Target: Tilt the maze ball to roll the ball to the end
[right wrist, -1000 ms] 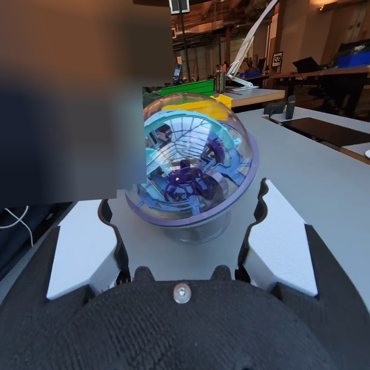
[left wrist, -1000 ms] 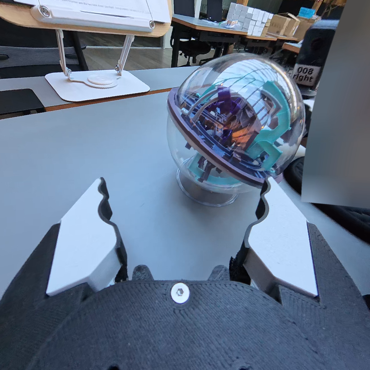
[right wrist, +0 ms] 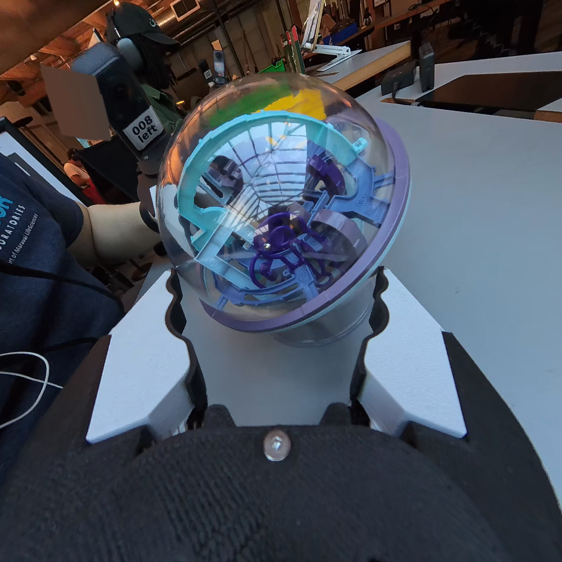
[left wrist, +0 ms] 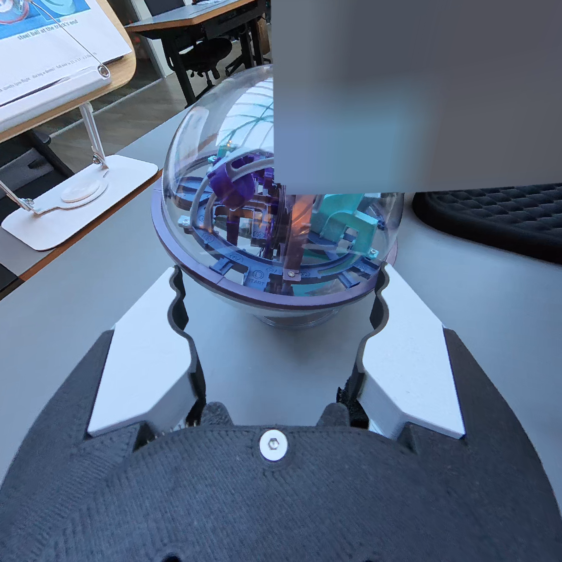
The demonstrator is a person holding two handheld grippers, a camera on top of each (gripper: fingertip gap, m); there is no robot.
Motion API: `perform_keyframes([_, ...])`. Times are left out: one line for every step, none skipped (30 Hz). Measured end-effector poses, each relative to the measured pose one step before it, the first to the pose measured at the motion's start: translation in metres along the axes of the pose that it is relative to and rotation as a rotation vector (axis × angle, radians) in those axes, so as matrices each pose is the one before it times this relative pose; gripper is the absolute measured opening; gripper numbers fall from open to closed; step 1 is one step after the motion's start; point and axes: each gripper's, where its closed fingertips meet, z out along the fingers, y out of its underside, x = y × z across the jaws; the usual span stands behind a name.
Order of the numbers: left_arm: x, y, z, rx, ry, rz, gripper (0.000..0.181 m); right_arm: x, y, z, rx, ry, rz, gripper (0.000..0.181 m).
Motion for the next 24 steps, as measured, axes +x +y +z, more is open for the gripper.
perform_keyframes([0.0,0.00051,0.00023,0.0023,-0.001,-0.0122,0.124,0.00012,-0.00085,-0.00024,0.0018,0.0021,0.0025,0.126])
perform_keyframes([0.00009,0.00037,0.0002,0.0033,-0.0015,-0.0122,0.124,0.00007,-0.00084,-0.00015,0.0017,0.0016,0.0019,0.126])
perform_keyframes([0.00016,0.00062,0.00011,0.0039,-0.0022,-0.0112,0.124,-0.00005,-0.00069,-0.00011,0.0011,0.0016,0.0009,0.126])
perform_keyframes([0.00008,0.00059,0.00019,0.0039,-0.0025,-0.0101,0.124,-0.00002,-0.0008,-0.00002,0.0015,0.0019,-0.0012,0.126])
perform_keyframes([0.00016,0.00052,0.00005,0.0038,-0.0025,-0.0091,0.124,-0.00004,-0.00066,-0.00003,0.0011,0.0014,-0.0012,0.126])
perform_keyframes([0.00018,0.00038,0.00016,0.0037,-0.0023,-0.0078,0.124,-0.00003,-0.0005,-0.00008,0.0014,0.001,-0.0008,0.126])
perform_keyframes([0.00026,0.00044,0.00014,0.0031,-0.0021,-0.0067,0.124,-0.00007,-0.00043,-0.00011,0.0008,0.0006,-0.0011,0.126])
perform_keyframes([0.00012,0.00029,0.00014,0.0026,-0.0016,-0.0065,0.124,-0.00001,-0.00043,-0.00021,0.0009,0.0009,-0.0011,0.126])
perform_keyframes([0.00024,0.00047,0.00028,0.0025,-0.0013,-0.0067,0.124,-0.00002,-0.00047,-0.00015,0.0008,0.0016,-0.0015,0.126])
perform_keyframes([0.00011,0.00044,0.00019,0.0022,-0.0012,-0.0068,0.124,0.00001,-0.00063,-0.00022,0.0016,0.0023,-0.0022,0.126])
perform_keyframes([0.00013,0.00065,0.00024,0.002,-0.0011,-0.0068,0.124,0.00003,-0.00062,-0.00009,0.001,0.003,-0.0034,0.126])
perform_keyframes([0.0001,0.00067,0.00023,0.0018,-0.001,-0.0062,0.124,-0.00009,-0.00054,-0.00017,0.0006,0.0035,-0.0051,0.126])
perform_keyframes([0.00016,0.00078,0.00025,0.0007,-0.0016,-0.0056,0.124,-0.00007,-0.00059,-0.00012,0.0005,0.0037,-0.007,0.126])
perform_keyframes([0.00018,0.00094,0.00019,-0.0006,-0.0024,-0.0056,0.123,-0.00018,-0.0007,-0.00013,0.0008,0.004,-0.0065,0.126])
perform_keyframes([0.00024,0.0008,0.00014,-0.0001,-0.0023,-0.0053,0.123,-0.00023,-0.00051,-0.00004,-0.0007,0.0037,-0.007,0.126])
perform_keyframes([0.00019,0.00076,0.00003,0.0006,-0.0017,-0.0048,0.123,-0.00025,-0.00053,-0.00014,-0.0006,0.0033,-0.0071,0.126])
perform_keyframes([0.00022,0.00079,-0.00002,-0.0004,-0.0012,-0.0056,0.123,-0.00032,-0.00062,-0.0001,0.0,0.0034,-0.0059,0.126])
perform_keyframes([0.0002,0.00079,0.00007,-0.0006,-0.0006,-0.0067,0.123,-0.00016,-0.00063,0.00005,-0.0001,0.0031,-0.0046,0.126])
perform_keyframes([0.00013,0.00056,-0.00002,0.0007,-0.0004,-0.0068,0.123,-0.00018,-0.00049,0.00006,0.0006,0.0023,-0.0028,0.126])
perform_keyframes([0.00017,0.00027,-0.00004,0.0024,-0.0007,-0.0056,0.123,-0.00022,-0.00042,0.00012,0.0017,0.0009,-0.0006,0.126])
perform_keyframes([0.00005,0.00011,-0.00005,0.0037,-0.0013,-0.0028,0.123,-0.00008,-0.00014,0.0001,0.0002,-0.0002,0.0,0.126])
perform_keyframes([0.00012,0.00016,-0.00006,0.0033,-0.0013,-0.0019,0.123,-0.00013,-0.00011,0.00002,-0.0004,0.0,-0.0007,0.126])
perform_keyframes([0.00011,0.00029,0.00004,0.001,-0.0004,-0.004,0.123,-0.00006,-0.00032,-0.00002,0.0008,0.0009,-0.0013,0.126])
perform_keyframes([0.00014,0.00046,0.00015,-0.0007,0.0003,-0.0058,0.123,-0.00004,-0.00063,0.00001,0.0022,0.002,-0.0031,0.126])
